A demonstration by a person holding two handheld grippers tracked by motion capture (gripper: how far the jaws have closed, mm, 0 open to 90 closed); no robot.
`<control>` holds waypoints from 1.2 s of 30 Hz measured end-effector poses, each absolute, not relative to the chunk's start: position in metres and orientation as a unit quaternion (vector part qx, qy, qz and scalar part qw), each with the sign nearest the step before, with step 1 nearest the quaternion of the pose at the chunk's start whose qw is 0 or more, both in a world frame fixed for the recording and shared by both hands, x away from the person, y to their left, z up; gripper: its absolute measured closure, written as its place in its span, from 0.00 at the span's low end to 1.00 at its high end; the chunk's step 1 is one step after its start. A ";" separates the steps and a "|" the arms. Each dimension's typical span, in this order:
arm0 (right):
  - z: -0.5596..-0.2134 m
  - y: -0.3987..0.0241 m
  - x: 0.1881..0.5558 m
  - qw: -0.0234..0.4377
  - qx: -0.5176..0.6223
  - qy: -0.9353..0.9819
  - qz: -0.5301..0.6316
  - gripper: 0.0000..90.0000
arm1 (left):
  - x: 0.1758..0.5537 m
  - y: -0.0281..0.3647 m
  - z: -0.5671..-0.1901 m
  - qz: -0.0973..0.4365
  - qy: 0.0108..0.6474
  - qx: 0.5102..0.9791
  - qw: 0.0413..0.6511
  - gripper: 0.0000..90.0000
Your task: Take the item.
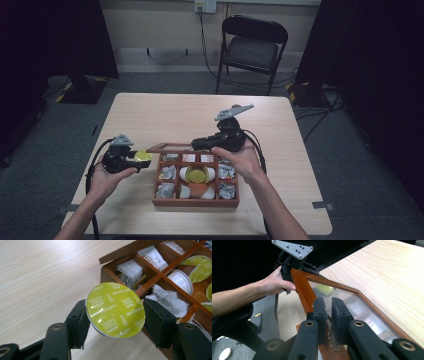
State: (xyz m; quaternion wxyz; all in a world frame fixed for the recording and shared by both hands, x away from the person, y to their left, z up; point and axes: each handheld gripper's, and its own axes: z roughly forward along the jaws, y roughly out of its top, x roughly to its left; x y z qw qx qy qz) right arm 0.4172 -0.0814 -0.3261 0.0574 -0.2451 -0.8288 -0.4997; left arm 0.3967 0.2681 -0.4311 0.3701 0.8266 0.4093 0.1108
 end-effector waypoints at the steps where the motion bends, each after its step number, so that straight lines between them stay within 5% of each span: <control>1: -0.326 -0.081 0.417 0.057 -0.245 -0.829 -0.500 0.91 | 0.398 0.267 -0.432 0.112 0.410 0.826 0.370 0.45; 36: -0.326 -0.081 0.417 0.056 -0.244 -0.830 -0.499 0.91 | 0.420 0.261 -0.476 0.103 0.429 0.835 0.328 0.45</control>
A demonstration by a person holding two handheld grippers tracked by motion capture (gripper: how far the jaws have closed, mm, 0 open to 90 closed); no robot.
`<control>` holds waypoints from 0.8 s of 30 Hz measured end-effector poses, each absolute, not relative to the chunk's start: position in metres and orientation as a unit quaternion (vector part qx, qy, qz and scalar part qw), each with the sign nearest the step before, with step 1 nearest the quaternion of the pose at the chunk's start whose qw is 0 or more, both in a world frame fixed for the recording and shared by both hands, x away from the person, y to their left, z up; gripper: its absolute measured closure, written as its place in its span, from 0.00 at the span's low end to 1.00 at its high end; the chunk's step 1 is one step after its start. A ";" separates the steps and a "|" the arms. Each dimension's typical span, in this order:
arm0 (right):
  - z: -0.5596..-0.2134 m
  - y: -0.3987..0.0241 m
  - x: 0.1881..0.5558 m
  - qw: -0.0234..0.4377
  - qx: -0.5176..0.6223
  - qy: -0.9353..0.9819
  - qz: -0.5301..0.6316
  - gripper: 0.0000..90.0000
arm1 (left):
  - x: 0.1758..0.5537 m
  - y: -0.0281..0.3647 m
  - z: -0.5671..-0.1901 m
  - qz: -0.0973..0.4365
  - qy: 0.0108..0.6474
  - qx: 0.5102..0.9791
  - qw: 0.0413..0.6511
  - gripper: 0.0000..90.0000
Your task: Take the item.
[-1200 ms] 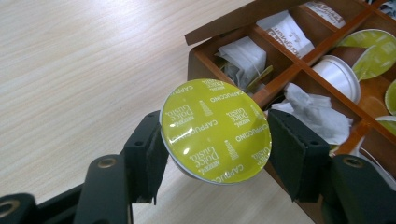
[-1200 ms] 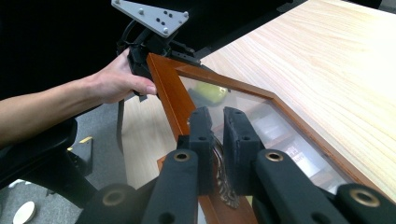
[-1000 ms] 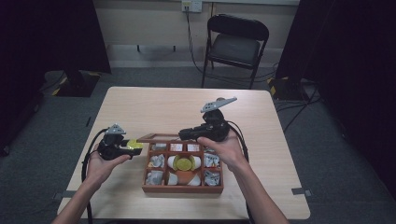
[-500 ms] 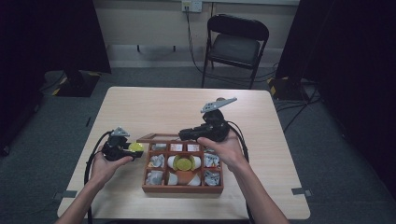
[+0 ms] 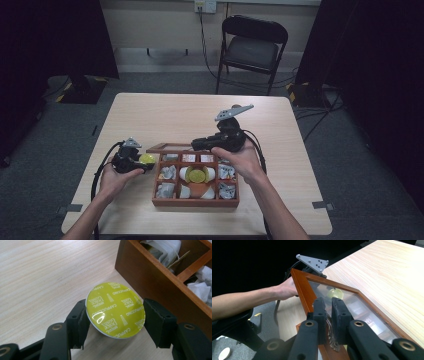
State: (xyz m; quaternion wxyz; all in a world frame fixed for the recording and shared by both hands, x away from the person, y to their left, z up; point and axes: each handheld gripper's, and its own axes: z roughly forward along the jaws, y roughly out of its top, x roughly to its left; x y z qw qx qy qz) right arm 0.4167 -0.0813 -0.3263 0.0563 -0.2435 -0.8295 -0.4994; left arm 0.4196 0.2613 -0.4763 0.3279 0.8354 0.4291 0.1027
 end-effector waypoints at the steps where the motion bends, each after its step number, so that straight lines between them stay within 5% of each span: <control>1: -0.326 -0.081 0.417 0.056 -0.244 -0.830 -0.499 0.91 | 0.420 0.261 -0.476 0.102 0.429 0.836 0.328 0.45; 8: -0.326 -0.081 0.416 0.056 -0.244 -0.830 -0.499 0.91 | 0.420 0.261 -0.478 0.096 0.430 0.835 0.329 0.44; 15: -0.327 -0.081 0.416 0.057 -0.243 -0.830 -0.499 0.91 | 0.416 0.267 -0.476 0.087 0.425 0.838 0.331 0.30; 24: -0.327 -0.081 0.416 0.057 -0.243 -0.829 -0.500 0.91 | 0.402 0.280 -0.472 0.085 0.426 0.840 0.325 0.25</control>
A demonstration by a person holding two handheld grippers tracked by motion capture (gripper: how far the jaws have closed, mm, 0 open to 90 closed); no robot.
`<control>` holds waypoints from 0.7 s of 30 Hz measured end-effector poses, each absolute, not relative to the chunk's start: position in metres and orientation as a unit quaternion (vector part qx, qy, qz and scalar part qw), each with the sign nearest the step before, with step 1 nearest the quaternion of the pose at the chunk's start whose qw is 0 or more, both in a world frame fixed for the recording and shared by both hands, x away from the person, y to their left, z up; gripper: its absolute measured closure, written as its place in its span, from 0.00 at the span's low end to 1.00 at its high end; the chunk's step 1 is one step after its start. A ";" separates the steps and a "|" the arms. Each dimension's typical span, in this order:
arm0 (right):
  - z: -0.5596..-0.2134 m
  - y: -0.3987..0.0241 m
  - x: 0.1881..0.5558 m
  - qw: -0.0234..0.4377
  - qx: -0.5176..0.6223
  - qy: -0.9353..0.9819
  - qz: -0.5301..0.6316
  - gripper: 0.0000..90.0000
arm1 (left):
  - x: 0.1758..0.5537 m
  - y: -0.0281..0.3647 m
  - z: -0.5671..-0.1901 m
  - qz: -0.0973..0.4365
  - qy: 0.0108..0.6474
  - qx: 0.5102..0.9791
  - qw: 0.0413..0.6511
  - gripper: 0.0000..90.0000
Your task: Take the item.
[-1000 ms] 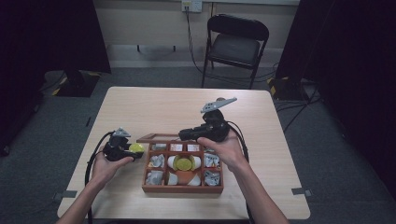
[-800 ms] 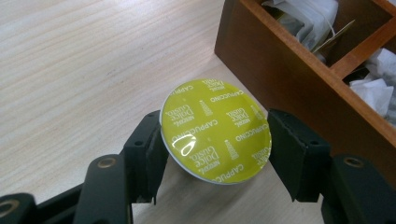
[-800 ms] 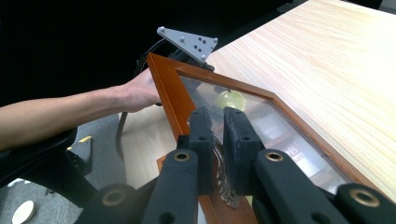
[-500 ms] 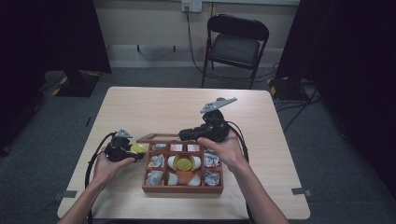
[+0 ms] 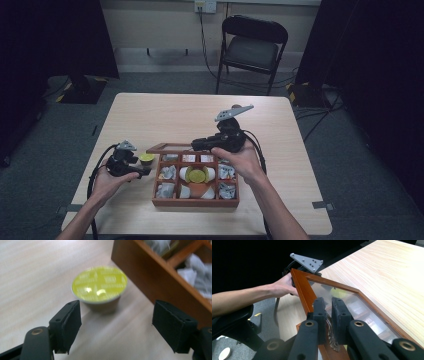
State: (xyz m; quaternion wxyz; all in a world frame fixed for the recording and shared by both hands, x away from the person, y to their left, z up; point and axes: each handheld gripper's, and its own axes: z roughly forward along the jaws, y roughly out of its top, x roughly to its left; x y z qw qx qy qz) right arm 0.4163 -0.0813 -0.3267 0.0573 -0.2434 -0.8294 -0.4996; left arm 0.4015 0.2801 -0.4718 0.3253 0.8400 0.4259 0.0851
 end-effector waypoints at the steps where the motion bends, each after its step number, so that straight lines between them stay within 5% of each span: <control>1: -0.327 -0.081 0.416 0.057 -0.243 -0.830 -0.500 0.91 | 0.399 0.283 -0.472 0.084 0.428 0.839 0.326 0.25; 13: -0.326 -0.081 0.416 0.053 -0.243 -0.830 -0.499 0.91 | 0.368 0.295 -0.488 0.099 0.423 0.850 0.298 0.26; 21: -0.325 -0.080 0.414 0.049 -0.244 -0.832 -0.496 0.91 | 0.361 0.289 -0.497 0.140 0.414 0.843 0.314 0.16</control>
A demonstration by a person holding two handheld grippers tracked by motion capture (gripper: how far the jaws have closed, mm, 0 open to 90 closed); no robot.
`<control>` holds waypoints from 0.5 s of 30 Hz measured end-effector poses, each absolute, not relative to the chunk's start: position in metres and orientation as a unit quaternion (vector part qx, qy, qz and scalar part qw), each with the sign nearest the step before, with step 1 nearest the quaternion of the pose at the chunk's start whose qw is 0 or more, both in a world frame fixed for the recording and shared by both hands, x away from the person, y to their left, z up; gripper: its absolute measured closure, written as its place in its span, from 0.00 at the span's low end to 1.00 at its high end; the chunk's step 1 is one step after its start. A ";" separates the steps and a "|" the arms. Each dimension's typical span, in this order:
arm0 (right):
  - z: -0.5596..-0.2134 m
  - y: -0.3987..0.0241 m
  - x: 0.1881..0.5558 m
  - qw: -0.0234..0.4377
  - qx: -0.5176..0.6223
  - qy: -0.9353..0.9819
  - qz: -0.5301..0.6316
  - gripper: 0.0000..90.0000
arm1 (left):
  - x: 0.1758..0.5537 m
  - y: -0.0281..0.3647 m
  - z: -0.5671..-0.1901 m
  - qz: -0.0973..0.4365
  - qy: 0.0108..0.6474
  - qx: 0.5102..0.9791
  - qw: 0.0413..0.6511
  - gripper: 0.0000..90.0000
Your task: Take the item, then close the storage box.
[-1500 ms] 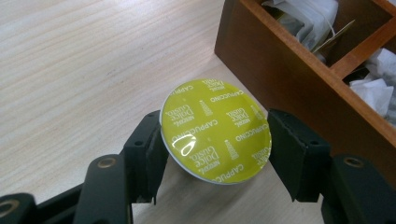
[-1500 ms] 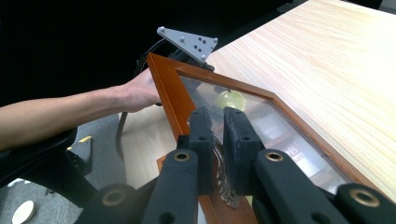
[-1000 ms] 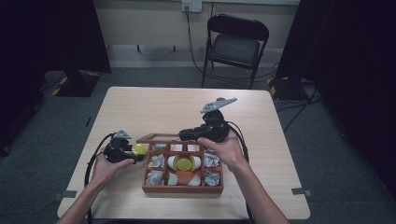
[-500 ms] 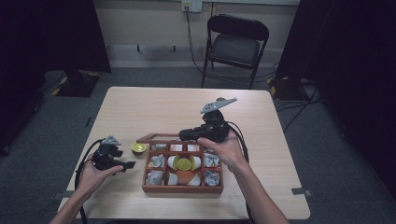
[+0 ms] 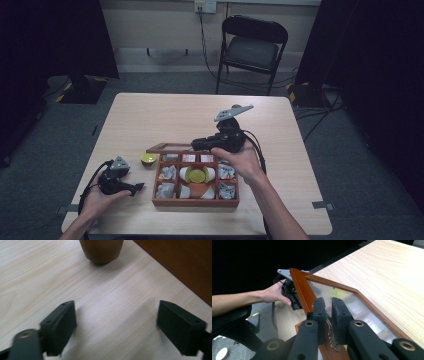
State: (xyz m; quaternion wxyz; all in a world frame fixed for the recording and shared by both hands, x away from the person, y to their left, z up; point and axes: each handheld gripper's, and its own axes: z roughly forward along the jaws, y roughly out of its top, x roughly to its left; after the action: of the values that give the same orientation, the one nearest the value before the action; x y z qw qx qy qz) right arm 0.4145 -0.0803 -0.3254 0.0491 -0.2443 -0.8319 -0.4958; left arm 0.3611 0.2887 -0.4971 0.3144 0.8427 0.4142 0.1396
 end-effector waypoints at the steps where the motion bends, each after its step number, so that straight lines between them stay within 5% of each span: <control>1: -0.326 -0.080 0.414 0.050 -0.244 -0.832 -0.495 0.91 | 0.360 0.290 -0.499 0.145 0.412 0.838 0.326 0.16; 15: -0.329 -0.079 0.407 0.048 -0.241 -0.839 -0.486 0.91 | 0.359 0.293 -0.508 0.161 0.403 0.826 0.360 0.09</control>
State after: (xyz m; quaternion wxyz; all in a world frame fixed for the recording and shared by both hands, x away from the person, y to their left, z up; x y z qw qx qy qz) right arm 0.4066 -0.0790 -0.3294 0.0477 -0.2408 -0.8390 -0.4857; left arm 0.3591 0.2931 -0.5079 0.3597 0.8258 0.4034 0.1614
